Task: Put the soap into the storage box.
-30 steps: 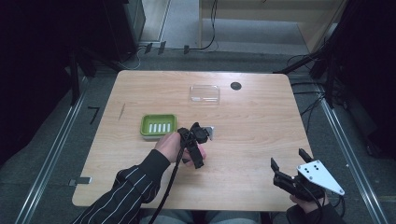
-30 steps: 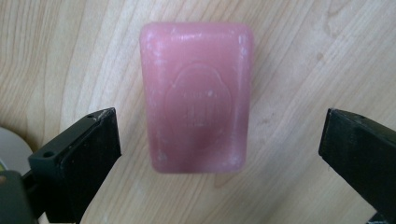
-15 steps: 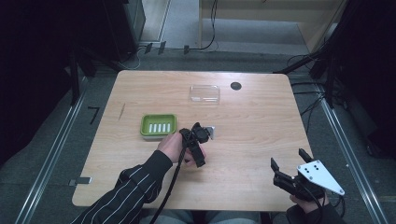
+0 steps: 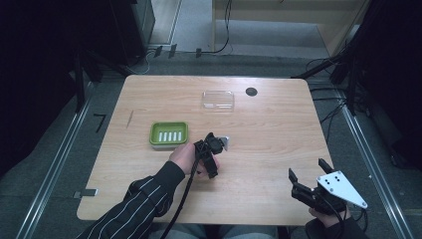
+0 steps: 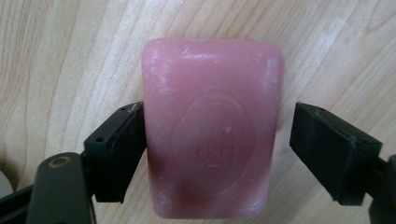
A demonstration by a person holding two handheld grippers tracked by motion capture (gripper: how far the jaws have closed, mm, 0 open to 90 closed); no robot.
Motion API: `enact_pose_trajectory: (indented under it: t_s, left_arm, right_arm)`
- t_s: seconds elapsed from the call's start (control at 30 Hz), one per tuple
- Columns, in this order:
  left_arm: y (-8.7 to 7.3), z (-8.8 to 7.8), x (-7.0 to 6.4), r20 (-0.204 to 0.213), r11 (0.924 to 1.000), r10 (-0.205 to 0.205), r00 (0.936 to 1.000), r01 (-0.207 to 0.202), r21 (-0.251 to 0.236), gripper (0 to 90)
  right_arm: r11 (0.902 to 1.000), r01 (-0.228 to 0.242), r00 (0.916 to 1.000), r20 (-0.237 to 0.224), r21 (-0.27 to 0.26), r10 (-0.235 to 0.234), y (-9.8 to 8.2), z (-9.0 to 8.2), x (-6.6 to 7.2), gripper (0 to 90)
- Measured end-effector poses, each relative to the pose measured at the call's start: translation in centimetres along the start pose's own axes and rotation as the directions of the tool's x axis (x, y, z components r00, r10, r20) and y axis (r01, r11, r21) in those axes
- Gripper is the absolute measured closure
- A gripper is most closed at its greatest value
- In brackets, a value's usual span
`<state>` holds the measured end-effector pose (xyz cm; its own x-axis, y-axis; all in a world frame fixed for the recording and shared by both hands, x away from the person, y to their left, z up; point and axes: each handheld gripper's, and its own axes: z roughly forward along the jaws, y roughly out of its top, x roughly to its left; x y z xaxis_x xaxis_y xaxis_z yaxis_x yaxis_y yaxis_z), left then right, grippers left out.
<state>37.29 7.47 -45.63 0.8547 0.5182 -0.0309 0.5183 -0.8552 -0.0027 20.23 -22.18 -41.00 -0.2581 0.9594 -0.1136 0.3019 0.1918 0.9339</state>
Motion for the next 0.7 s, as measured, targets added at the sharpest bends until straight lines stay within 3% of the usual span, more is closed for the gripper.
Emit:
enact_pose_trajectory:
  t_s: [0.43,0.7]
  left_arm:
    - [-0.14,-0.07,0.05,-0.028,0.9999,0.002,0.9996,-0.002,-0.012,37.4]
    - [-0.24,-0.11,0.09,-0.033,0.9996,0.023,0.9992,-0.024,-0.015,38.6]
  right_arm:
    - [1.0000,-0.001,1.0000,0.000,0.000,0.001,0.00,-0.02,0.02,13.7]
    - [1.0000,0.000,1.0000,0.001,0.000,0.000,0.00,-0.01,0.01,13.7]
